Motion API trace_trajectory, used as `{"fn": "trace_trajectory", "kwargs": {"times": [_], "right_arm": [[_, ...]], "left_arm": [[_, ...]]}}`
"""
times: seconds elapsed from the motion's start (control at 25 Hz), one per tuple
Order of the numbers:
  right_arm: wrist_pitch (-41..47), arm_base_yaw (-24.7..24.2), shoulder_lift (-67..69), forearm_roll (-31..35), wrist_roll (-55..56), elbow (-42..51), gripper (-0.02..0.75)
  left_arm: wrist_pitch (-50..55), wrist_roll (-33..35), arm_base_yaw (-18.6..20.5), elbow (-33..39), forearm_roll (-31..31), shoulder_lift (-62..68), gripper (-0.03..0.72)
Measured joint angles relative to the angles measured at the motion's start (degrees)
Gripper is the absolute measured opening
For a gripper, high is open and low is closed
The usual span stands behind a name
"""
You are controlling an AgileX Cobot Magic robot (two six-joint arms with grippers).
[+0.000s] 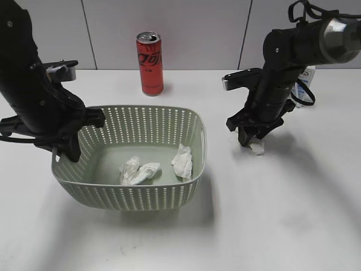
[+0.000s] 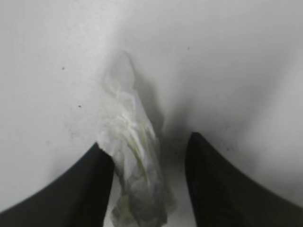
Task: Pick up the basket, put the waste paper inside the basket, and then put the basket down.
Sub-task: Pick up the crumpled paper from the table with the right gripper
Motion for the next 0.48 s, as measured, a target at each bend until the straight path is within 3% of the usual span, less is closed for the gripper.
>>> {"fn": "trace_trajectory", "kwargs": {"times": [0.24,0.32,0.48], "right_arm": [[1.0,0.0,0.0,0.7,0.0,0.0,0.053],[2.0,0.0,-0.7,1.5,0.0,0.0,0.013],[2.7,0.7,-7.4,3.3,-0.8,0.0,0.002]], "left_arm": [[0.1,0.0,0.0,0.0,0.0,0.0,0.0],[0.1,0.0,0.0,0.0,0.0,0.0,0.0],[0.1,0.0,0.0,0.0,0.0,0.0,0.0]]}}
